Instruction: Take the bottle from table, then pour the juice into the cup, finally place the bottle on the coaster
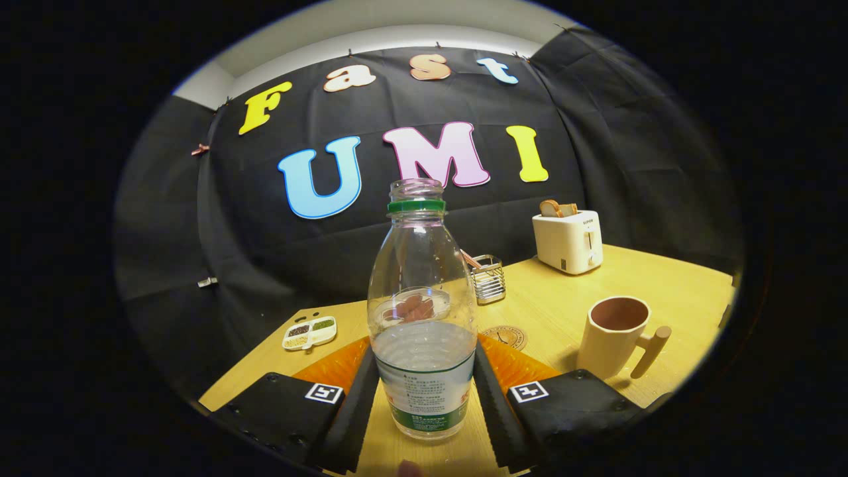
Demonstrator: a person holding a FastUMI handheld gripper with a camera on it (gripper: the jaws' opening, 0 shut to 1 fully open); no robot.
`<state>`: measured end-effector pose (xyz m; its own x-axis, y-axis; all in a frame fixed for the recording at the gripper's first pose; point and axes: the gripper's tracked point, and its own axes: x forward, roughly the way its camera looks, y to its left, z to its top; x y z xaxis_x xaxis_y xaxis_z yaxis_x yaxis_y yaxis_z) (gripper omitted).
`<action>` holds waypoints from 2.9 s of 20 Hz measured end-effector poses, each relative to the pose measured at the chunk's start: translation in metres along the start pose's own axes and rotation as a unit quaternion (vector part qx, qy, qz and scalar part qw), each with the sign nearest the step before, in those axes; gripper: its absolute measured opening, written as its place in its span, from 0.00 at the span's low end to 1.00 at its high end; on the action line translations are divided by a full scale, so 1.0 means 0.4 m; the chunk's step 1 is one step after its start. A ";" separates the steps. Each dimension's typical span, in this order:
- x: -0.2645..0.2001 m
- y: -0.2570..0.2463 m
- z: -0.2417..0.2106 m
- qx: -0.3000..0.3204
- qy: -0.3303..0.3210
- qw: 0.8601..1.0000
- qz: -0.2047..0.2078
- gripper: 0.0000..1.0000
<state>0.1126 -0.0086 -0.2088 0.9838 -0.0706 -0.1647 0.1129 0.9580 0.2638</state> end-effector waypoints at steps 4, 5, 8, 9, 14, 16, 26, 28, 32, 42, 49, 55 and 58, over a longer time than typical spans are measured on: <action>-0.004 -0.013 0.018 0.060 0.009 0.998 0.005 0.76; -0.004 -0.014 0.018 0.076 0.013 0.997 0.008 0.76; -0.001 -0.020 0.015 0.126 0.025 0.992 0.017 0.76; 0.000 -0.024 0.013 0.143 0.029 0.989 0.020 0.76; 0.017 -0.057 0.008 0.215 0.042 0.976 0.018 0.76; 0.020 -0.068 0.003 0.233 0.047 0.971 0.019 0.76; 0.005 -0.097 -0.009 0.333 0.061 0.941 0.029 0.76; 0.004 -0.102 -0.012 0.360 0.065 0.930 0.035 0.76; 0.007 -0.119 -0.018 0.425 0.069 0.902 0.038 0.76; 0.018 -0.209 -0.012 0.516 0.055 0.854 0.028 0.75; 0.009 -0.221 -0.005 0.578 0.054 0.813 0.035 0.75; 0.008 -0.216 -0.005 0.621 0.064 0.780 0.044 0.75; 0.012 -0.214 0.008 0.636 0.063 0.767 0.051 0.76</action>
<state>0.1083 -0.0916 -0.2293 0.9844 0.0904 -0.1509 0.1594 -0.0956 0.9826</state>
